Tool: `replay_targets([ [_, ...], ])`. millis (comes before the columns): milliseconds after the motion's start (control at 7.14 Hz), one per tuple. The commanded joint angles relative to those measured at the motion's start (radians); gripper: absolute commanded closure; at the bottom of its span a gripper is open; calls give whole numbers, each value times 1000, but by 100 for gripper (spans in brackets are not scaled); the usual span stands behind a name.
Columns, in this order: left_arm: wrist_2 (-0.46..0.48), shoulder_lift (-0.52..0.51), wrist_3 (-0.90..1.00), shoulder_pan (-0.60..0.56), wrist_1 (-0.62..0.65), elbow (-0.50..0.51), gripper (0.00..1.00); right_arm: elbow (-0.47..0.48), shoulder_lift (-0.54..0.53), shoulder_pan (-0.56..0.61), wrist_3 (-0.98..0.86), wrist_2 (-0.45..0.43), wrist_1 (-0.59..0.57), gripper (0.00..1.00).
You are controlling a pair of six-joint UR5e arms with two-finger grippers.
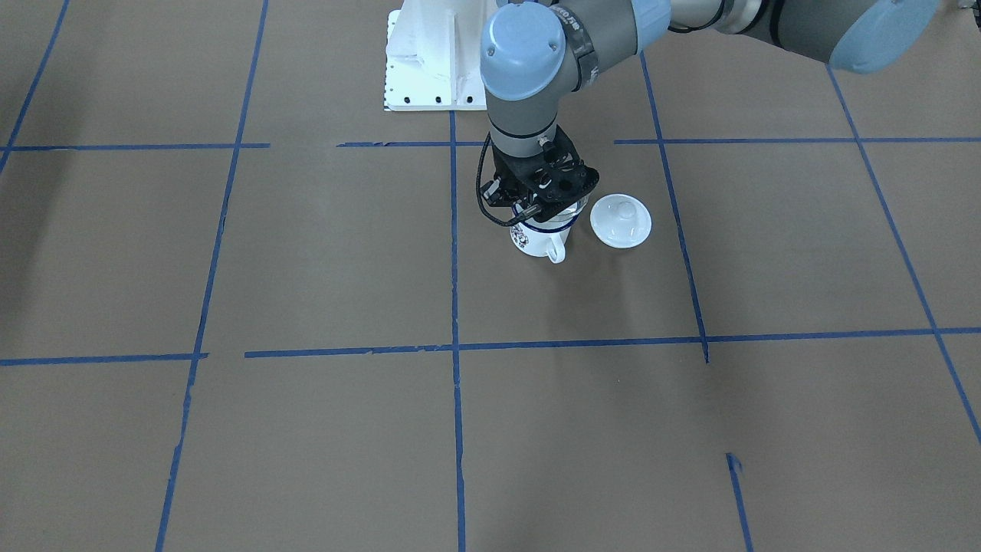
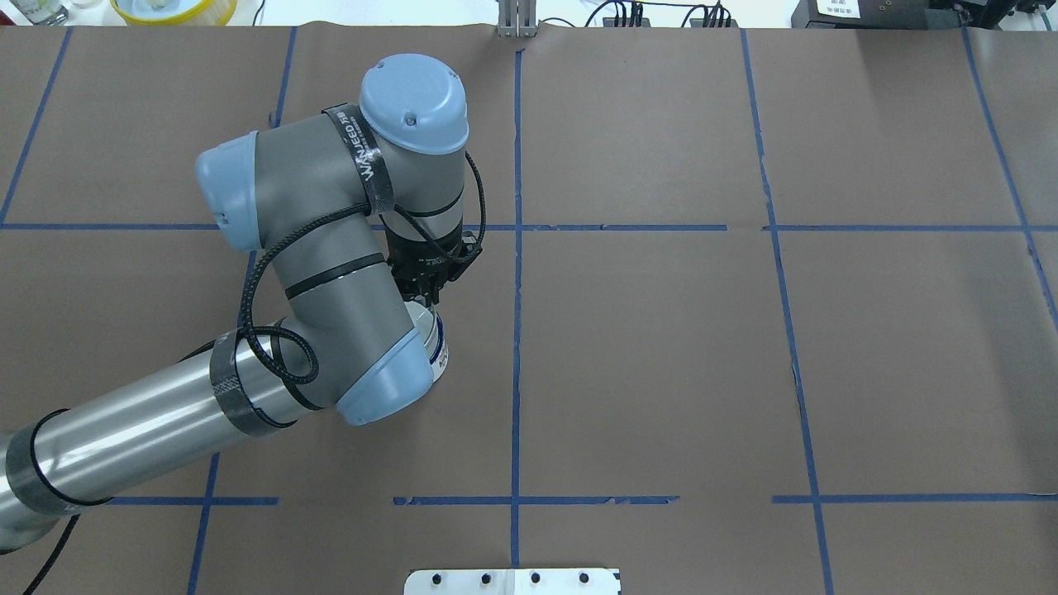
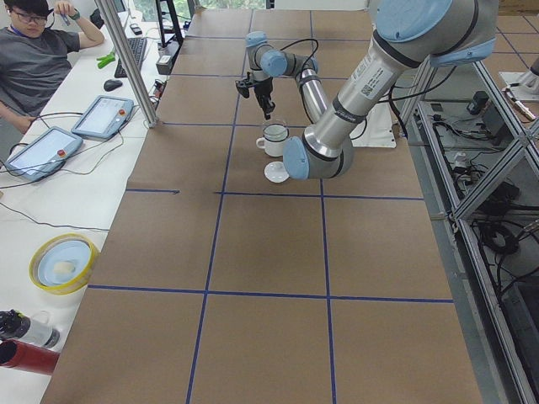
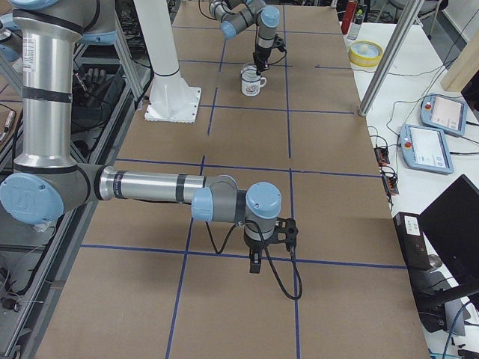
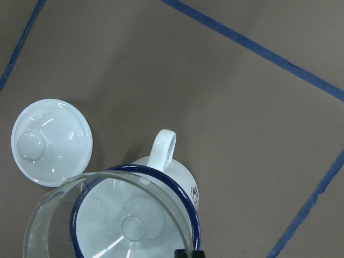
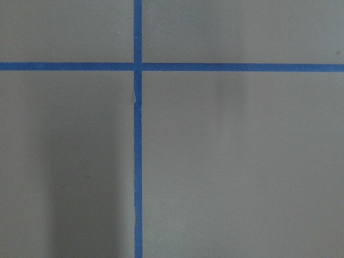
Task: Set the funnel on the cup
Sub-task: 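Lower the funnel into the mug opening with the left gripper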
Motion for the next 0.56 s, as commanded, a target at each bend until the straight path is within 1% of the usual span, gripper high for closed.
replay_targets([
  [0,2,3,5,0,-8,9,100,0,0,0,0,0,0,0],
  [420,2,9,5,0,-31,18,100,0,0,0,0,0,0,0],
])
